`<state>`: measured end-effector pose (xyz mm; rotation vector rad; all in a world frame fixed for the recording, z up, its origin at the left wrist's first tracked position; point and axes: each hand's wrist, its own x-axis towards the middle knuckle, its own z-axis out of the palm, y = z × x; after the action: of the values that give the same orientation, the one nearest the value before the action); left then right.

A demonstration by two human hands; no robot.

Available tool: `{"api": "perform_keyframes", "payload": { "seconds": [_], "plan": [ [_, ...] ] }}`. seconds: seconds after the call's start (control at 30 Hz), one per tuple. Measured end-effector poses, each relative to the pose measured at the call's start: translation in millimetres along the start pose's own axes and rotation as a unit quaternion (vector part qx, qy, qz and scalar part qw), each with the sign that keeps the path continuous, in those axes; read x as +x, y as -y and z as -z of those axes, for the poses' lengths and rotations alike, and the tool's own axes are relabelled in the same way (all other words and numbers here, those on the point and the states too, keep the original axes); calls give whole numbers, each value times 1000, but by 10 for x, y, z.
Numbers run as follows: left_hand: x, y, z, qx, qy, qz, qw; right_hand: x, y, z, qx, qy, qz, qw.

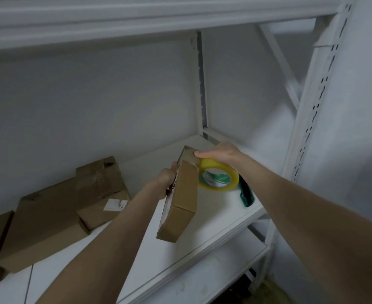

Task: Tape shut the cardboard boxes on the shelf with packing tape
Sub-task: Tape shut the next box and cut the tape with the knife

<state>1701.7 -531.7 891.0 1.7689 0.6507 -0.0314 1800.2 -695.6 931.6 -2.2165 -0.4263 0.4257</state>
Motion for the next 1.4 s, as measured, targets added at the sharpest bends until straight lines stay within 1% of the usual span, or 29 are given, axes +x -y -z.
{"api": "perform_keyframes", "payload": {
  "seconds": [0.07, 0.1, 0.13, 0.17, 0.2, 0.23, 0.3, 0.37, 0.4, 0.43, 0.5, 0.57, 0.63, 0.7, 0.77, 0.83, 1.0, 1.1, 1.2, 1.23, 1.3, 1.4],
  "plan": [
    [-45, -54, 31, -32, 73, 12, 997, 15, 51, -5, -61, -25, -10, 998],
    [-92, -100, 32, -25, 112, 10, 993, 20, 77, -20, -103, -34, -18, 994],
    [-176, -152, 28, 11, 131, 5, 991, 37, 94, -49, -143, -44, -29, 988],
    [-216, -181, 24, 43, 139, -25, 989, 53, 109, -87, -177, -54, -33, 982],
    [-247, -208, -3, 87, 130, -56, 986, 74, 126, -138, -190, -57, -34, 980],
    [-210, -188, -29, 126, 101, -89, 983, 93, 138, -190, -189, -58, -33, 980],
    [-196, -121, -69, 221, 9, -144, 965, 135, 135, -297, -190, -52, -33, 980],
    [-181, -46, -83, 282, -26, -199, 938, 101, 146, -343, -205, -38, -30, 977],
    [-203, -24, -84, 300, -30, -209, 930, 97, 136, -347, -194, -24, -27, 980],
    [-175, 6, -69, 299, -35, -217, 929, 115, 110, -353, -166, 1, -20, 986],
    [-174, 22, -38, 304, -52, -206, 929, 198, 16, -352, -101, 49, 5, 994],
    [-157, 42, -45, 317, -75, -206, 923, 197, -55, -306, -66, 79, 24, 994],
    [-123, 59, -59, 325, -107, -210, 916, 163, -120, -260, -33, 73, 24, 997],
    [-106, 69, -68, 322, -135, -216, 912, 120, -174, -239, -19, 49, 38, 998],
    [-100, 78, -63, 328, -136, -223, 908, 120, -203, -250, -8, 25, 44, 999],
    [-84, 84, -41, 334, -126, -213, 909, 115, -179, -264, -28, 7, 41, 999],
    [-68, 78, -28, 342, -112, -201, 911, 76, -65, -217, -71, 19, 30, 997],
    [-55, 77, 10, 327, -108, -190, 919, 81, -72, -251, -80, 10, 23, 996],
    [-28, 100, 82, 295, -111, -171, 933, 49, -178, -286, -194, 33, 7, 980],
    [-15, 107, 94, 293, -109, -170, 935, 40, -223, -294, -212, 30, 0, 977],
    [3, 114, 116, 291, -107, -170, 935, 66, -275, -319, -193, 27, -11, 981],
    [20, 131, 169, 270, -118, -165, 941, 118, -258, -363, -121, 51, 1, 991]
  ]
}}
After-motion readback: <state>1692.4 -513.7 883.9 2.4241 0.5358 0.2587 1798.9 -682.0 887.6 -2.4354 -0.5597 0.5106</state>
